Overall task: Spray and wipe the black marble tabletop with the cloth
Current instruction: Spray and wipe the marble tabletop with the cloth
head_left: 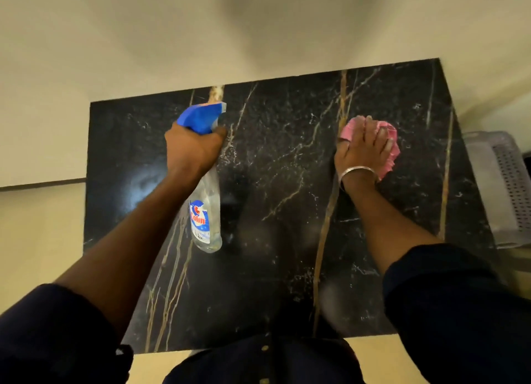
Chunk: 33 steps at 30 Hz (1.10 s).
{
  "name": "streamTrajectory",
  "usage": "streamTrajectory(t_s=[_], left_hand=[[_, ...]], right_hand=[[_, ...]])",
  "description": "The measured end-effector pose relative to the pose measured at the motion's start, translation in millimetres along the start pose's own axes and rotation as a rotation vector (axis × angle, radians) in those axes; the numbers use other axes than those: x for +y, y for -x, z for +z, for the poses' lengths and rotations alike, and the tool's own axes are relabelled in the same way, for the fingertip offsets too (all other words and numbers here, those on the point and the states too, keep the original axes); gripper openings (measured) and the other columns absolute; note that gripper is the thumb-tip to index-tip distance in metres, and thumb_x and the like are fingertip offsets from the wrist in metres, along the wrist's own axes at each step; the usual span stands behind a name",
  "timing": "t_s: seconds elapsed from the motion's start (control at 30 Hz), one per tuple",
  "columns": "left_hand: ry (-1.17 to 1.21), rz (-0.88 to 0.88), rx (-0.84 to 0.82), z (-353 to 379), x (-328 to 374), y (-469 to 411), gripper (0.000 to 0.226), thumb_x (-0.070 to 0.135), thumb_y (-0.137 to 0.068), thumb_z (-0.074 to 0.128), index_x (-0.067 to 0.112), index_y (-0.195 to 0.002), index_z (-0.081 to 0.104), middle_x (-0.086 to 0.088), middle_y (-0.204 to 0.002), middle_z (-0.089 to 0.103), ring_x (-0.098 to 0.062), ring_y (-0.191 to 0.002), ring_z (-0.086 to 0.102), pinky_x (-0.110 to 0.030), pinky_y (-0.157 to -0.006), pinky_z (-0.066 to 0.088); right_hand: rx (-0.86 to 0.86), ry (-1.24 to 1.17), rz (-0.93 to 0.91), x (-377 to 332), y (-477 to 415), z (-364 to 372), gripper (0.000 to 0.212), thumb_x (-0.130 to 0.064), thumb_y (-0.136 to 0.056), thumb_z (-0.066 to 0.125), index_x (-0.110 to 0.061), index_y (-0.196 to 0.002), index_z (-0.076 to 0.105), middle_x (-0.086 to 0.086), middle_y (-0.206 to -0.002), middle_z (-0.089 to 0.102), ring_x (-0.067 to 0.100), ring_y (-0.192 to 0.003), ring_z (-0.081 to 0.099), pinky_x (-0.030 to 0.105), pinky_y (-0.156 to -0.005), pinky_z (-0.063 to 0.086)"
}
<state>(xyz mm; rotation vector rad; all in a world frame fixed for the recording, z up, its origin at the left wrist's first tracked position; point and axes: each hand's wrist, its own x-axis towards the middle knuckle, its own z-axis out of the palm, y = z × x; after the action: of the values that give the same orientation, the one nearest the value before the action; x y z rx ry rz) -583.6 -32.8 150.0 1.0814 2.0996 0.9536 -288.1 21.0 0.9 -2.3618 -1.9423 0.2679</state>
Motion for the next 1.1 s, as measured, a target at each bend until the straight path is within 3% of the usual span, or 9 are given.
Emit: streamTrajectory(t_s=[0.17,0.3,0.37,0.5,0.6,0.7,0.83,0.97,1.1], left_hand=[[0.038,-0.064,0.066,-32,-8,-16,0.011,0.023,-0.076,0.067,0.017,-0.076,0.058,-0.003,-0.065,0.056,-0.02,-0.06,0.059,-0.038,-0.065,0.057],[0.03,-0.083,0.144,-61,-20,-23,0.017,0.023,-0.077,0.068,0.009,-0.084,0.062,-0.016,-0.069,0.061,-0.039,-0.068,0.065,-0.046,-0.065,0.059],[0.022,-0.072,0.18,-72,-27,-23,0.021,0.023,-0.078,0.068,0.004,-0.086,0.063,-0.024,-0.072,0.063,-0.04,-0.066,0.065,-0.043,-0.06,0.057],[0.036,-0.046,0.176,-83,-37,-14,0.022,0.019,-0.083,0.068,-0.001,-0.09,0.062,-0.026,-0.071,0.063,-0.027,-0.055,0.061,-0.019,-0.048,0.05],[0.091,-0.038,0.146,-85,-43,-4,0.017,0.019,-0.083,0.068,0.005,-0.085,0.06,-0.02,-0.068,0.06,-0.026,-0.056,0.06,-0.018,-0.048,0.05],[0.154,-0.021,0.133,-84,-49,12,0.018,0.021,-0.083,0.07,0.006,-0.085,0.06,-0.028,-0.073,0.06,-0.031,-0.059,0.06,-0.028,-0.053,0.051],[0.207,0.031,0.081,-85,-47,39,0.018,0.019,-0.084,0.07,0.007,-0.081,0.057,-0.028,-0.07,0.056,-0.032,-0.058,0.058,-0.037,-0.058,0.051],[0.247,0.094,0.047,-89,-44,66,0.018,0.015,-0.086,0.068,0.013,-0.075,0.054,-0.017,-0.067,0.052,-0.022,-0.057,0.053,-0.032,-0.058,0.048],[0.278,0.145,0.002,-96,-46,91,0.022,0.017,-0.088,0.068,0.015,-0.07,0.054,-0.017,-0.064,0.056,-0.015,-0.052,0.055,-0.028,-0.054,0.049]], right_hand=[[-0.147,0.033,-0.324,-124,-11,17,0.067,-0.039,-0.09,0.039,-0.019,-0.153,0.026,0.009,-0.16,0.025,0.04,-0.144,0.023,0.056,-0.118,0.011],[-0.253,0.017,-0.62,-219,21,27,0.07,-0.041,-0.09,0.04,-0.02,-0.154,0.022,0.005,-0.162,0.021,0.036,-0.147,0.016,0.053,-0.12,0.005],[-0.286,0.013,-0.761,-250,46,30,0.07,-0.041,-0.091,0.041,-0.02,-0.155,0.022,0.004,-0.162,0.021,0.035,-0.147,0.015,0.052,-0.12,0.005],[-0.288,0.015,-0.91,-252,92,36,0.074,-0.041,-0.085,0.047,-0.02,-0.153,0.027,0.004,-0.158,0.029,0.033,-0.144,0.023,0.051,-0.12,0.008],[-0.293,0.066,-0.972,-211,110,34,0.076,-0.044,-0.084,0.049,-0.018,-0.152,0.026,0.004,-0.157,0.031,0.031,-0.142,0.025,0.049,-0.12,0.011],[-0.287,0.056,-0.818,-154,104,27,0.068,-0.039,-0.09,0.045,-0.016,-0.152,0.028,0.006,-0.157,0.032,0.031,-0.143,0.029,0.048,-0.121,0.015],[-0.272,0.109,-0.478,-65,74,5,0.064,-0.036,-0.098,0.034,-0.021,-0.156,0.012,0.0,-0.164,0.009,0.027,-0.15,0.008,0.046,-0.122,0.004],[-0.27,0.126,-0.153,11,82,-17,0.063,-0.039,-0.1,0.037,-0.033,-0.155,0.007,-0.003,-0.165,-0.004,0.031,-0.15,-0.007,0.055,-0.119,0.0],[-0.278,0.145,-0.008,19,131,-34,0.063,-0.03,-0.099,0.044,-0.034,-0.154,0.015,0.002,-0.164,0.007,0.037,-0.147,0.012,0.052,-0.119,0.016]])
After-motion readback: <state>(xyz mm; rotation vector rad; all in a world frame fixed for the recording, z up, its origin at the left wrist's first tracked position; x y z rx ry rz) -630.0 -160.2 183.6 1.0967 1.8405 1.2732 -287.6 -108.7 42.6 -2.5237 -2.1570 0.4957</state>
